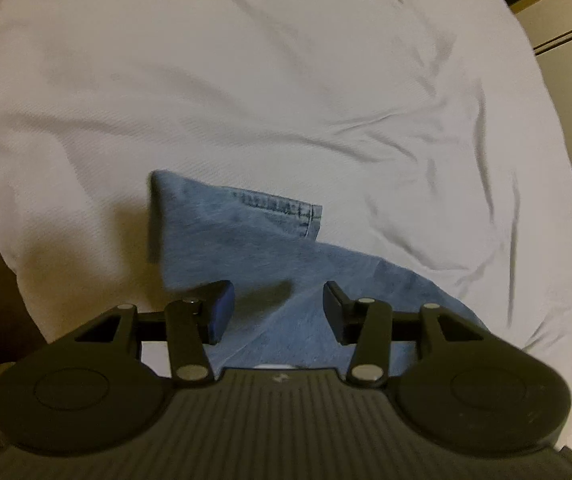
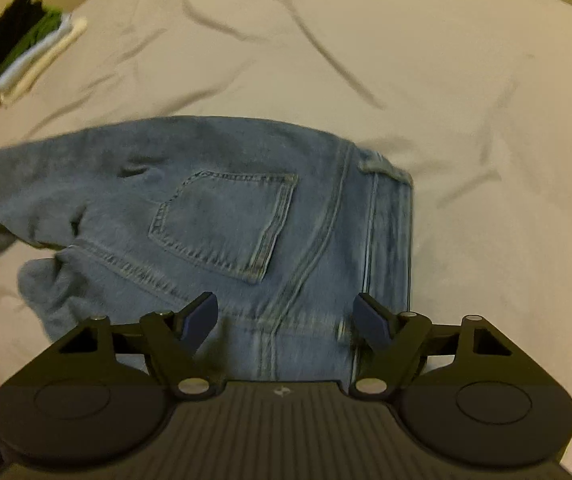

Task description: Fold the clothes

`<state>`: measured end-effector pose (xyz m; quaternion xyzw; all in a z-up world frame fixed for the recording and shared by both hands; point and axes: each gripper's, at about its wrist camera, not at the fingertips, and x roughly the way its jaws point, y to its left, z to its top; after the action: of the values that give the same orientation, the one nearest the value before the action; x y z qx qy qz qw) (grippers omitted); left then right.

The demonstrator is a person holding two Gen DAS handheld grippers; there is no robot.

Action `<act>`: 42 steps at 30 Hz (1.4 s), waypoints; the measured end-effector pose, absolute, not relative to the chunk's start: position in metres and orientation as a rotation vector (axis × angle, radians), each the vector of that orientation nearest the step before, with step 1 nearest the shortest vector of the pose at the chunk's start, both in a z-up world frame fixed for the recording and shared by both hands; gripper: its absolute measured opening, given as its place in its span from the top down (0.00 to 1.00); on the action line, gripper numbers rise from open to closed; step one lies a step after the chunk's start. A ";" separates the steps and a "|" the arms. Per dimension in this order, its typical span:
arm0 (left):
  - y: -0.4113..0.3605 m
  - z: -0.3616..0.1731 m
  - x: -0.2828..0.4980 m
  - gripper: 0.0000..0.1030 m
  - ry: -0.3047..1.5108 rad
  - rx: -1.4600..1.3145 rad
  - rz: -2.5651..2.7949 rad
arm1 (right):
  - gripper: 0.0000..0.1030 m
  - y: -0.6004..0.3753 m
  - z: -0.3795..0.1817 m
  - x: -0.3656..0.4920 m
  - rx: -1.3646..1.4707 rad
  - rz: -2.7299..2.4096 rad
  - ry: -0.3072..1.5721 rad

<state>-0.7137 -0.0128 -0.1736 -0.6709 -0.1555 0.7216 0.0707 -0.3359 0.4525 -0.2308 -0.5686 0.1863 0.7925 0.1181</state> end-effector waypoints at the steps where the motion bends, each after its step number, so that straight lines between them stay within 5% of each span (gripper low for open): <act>1: -0.008 -0.177 -0.719 0.55 -0.460 -2.029 2.161 | 0.26 0.457 -0.232 -0.346 -1.679 2.327 0.515; 12: 0.000 -0.237 -0.766 0.52 -0.439 -2.193 2.114 | 0.29 0.520 -0.288 -0.453 -1.901 2.346 0.201; 17: 0.002 -0.256 -0.774 0.52 -0.409 -2.218 2.111 | 0.30 0.536 -0.329 -0.467 -2.037 2.297 0.215; 23: 0.001 -0.254 -0.772 0.52 -0.399 -2.195 2.119 | 0.89 0.521 -0.324 -0.455 -2.067 2.291 0.128; 36: -0.034 -0.208 -0.712 0.52 -0.444 -2.045 2.132 | 0.93 0.348 -0.127 -0.250 -1.431 2.319 -0.110; 42: -0.052 -0.199 -0.659 0.52 -0.515 -2.014 2.050 | 0.93 0.239 -0.158 -0.125 -1.528 2.118 0.093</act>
<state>-0.6587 -0.0525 -0.1989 -0.6856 -0.1754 0.6978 0.1108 -0.1249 0.2391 -0.1579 -0.5643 0.0344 0.7825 0.2610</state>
